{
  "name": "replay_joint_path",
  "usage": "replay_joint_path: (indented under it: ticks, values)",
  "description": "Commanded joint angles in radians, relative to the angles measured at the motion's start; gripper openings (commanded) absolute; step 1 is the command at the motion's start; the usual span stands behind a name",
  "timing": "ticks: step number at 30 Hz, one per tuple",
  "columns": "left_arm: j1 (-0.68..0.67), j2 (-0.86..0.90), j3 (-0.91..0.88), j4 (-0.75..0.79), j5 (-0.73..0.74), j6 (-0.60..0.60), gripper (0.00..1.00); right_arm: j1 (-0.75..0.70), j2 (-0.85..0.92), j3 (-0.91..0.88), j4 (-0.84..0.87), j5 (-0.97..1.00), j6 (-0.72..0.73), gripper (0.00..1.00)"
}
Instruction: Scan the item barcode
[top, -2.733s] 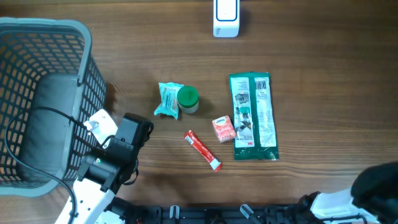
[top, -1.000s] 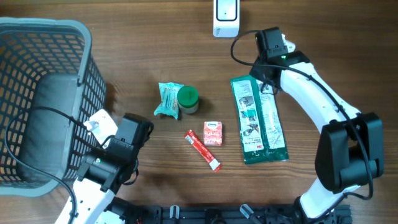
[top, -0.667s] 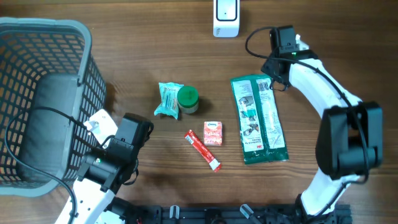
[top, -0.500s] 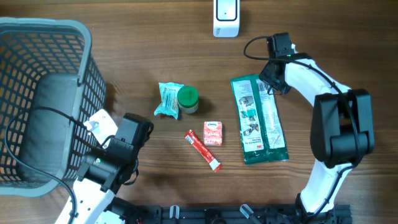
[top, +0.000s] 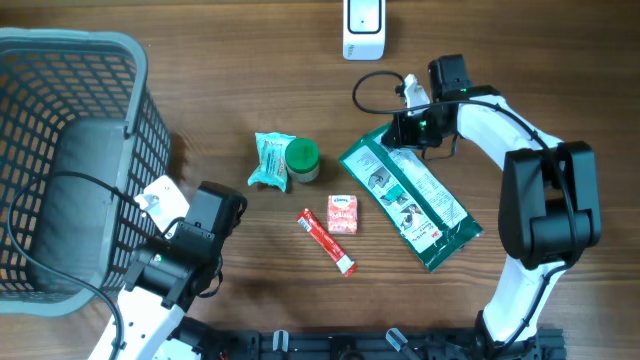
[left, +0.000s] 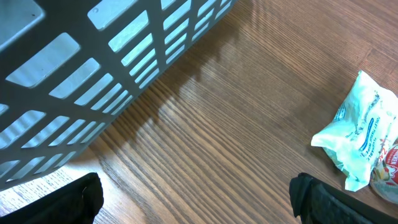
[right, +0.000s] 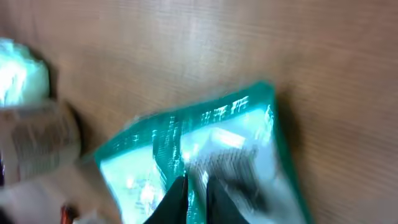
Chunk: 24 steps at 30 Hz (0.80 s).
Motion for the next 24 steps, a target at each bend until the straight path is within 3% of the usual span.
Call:
replay_joint_path:
  ticks: [1,5,6,8,14,20,24]
  values:
    - [0.005,-0.007,-0.004,0.000,-0.003,0.008,1.00,0.000,-0.048,0.079,-0.105,-0.047,-0.054,0.17]
    - [0.005,-0.007,-0.004,0.000,-0.003,0.008,1.00,0.003,-0.147,0.135,-0.273,-0.004,0.011,0.16]
    - [0.005,-0.007,-0.004,0.000,-0.003,0.008,1.00,0.014,-0.158,0.134,-0.359,0.016,0.046,0.05]
    - [0.005,-0.007,-0.004,0.000,-0.003,0.008,1.00,0.036,-0.157,0.107,-0.405,0.071,0.072,0.05]
    - [0.005,-0.007,-0.004,0.000,-0.003,0.008,1.00,0.188,-0.157,-0.060,-0.390,0.331,0.295,0.04]
    - [0.005,-0.007,-0.004,0.000,-0.003,0.008,1.00,0.214,-0.157,-0.144,-0.409,0.610,0.593,0.05]
    - [0.005,-0.007,-0.004,0.000,-0.003,0.008,1.00,0.213,-0.157,-0.297,-0.276,0.655,0.616,0.11]
